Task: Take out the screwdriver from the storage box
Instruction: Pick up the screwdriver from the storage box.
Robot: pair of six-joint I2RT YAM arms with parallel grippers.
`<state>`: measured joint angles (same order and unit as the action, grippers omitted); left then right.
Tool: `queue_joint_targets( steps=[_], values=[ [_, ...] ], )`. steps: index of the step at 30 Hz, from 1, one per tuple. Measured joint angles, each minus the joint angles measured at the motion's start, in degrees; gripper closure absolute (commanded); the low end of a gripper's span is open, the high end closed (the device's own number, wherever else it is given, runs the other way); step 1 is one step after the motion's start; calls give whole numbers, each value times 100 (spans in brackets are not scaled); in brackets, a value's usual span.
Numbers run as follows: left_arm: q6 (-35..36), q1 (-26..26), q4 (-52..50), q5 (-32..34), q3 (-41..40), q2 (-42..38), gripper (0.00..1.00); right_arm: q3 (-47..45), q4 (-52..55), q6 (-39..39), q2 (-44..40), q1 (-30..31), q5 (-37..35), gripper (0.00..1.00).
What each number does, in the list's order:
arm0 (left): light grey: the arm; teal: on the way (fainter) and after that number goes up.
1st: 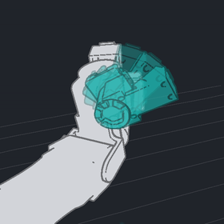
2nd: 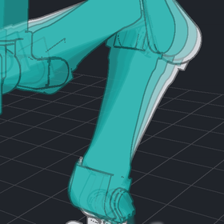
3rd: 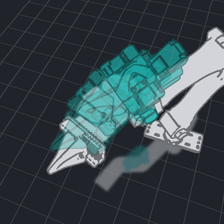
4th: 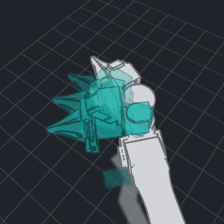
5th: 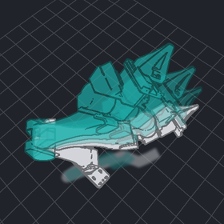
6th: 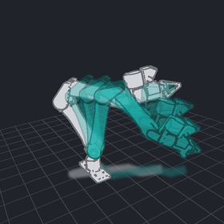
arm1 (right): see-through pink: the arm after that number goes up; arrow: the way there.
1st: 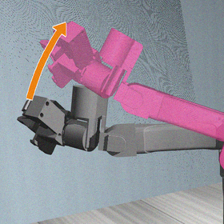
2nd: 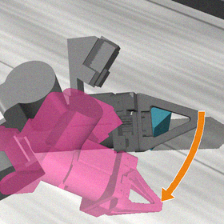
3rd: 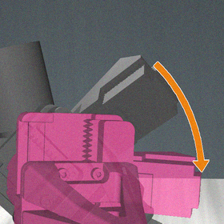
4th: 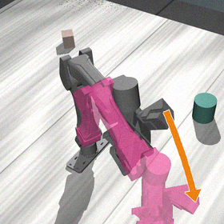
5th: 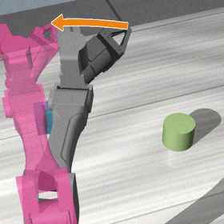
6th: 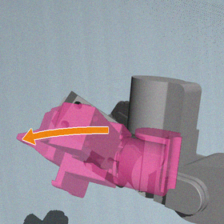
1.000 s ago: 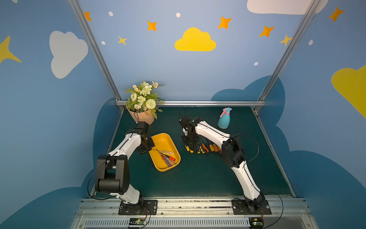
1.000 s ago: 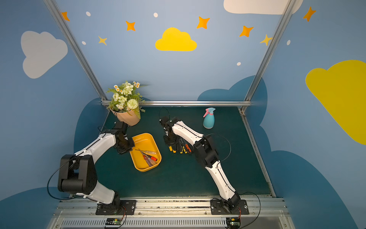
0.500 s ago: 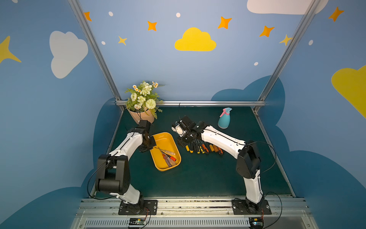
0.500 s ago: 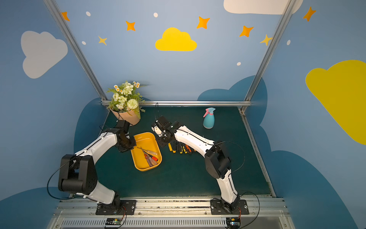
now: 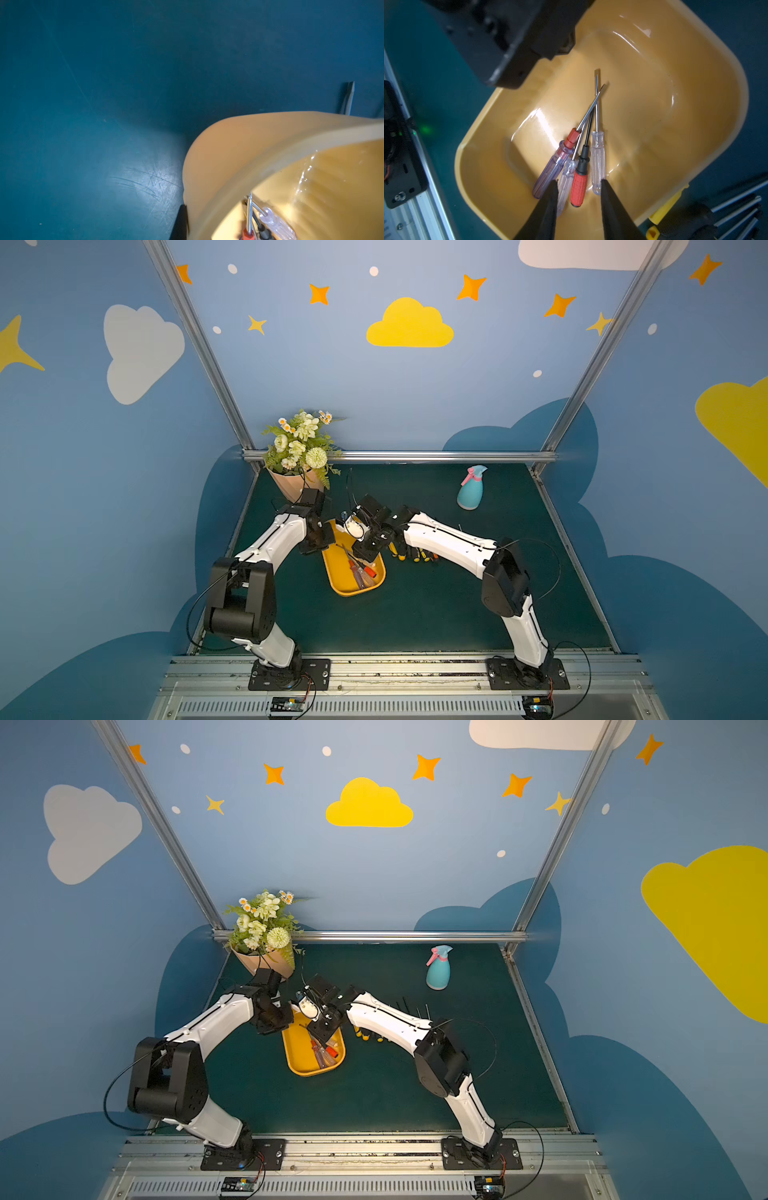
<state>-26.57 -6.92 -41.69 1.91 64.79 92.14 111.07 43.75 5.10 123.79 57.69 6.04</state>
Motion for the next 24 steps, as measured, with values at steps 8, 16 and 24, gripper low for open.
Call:
queue_joint_targets(
  steps=[8, 16, 24],
  values=[
    [2, -33, 0, 2, 2, 2, 97, 448, 374, -221, 778, 0, -341, 72],
    [-2, -33, 0, 0, 2, 26, 98, 1095, 715, -595, 1257, -22, -503, 80],
    [-7, -35, -9, 22, 2, 50, 97, 1576, 1097, -811, 1683, -22, -435, 69]
  ],
)
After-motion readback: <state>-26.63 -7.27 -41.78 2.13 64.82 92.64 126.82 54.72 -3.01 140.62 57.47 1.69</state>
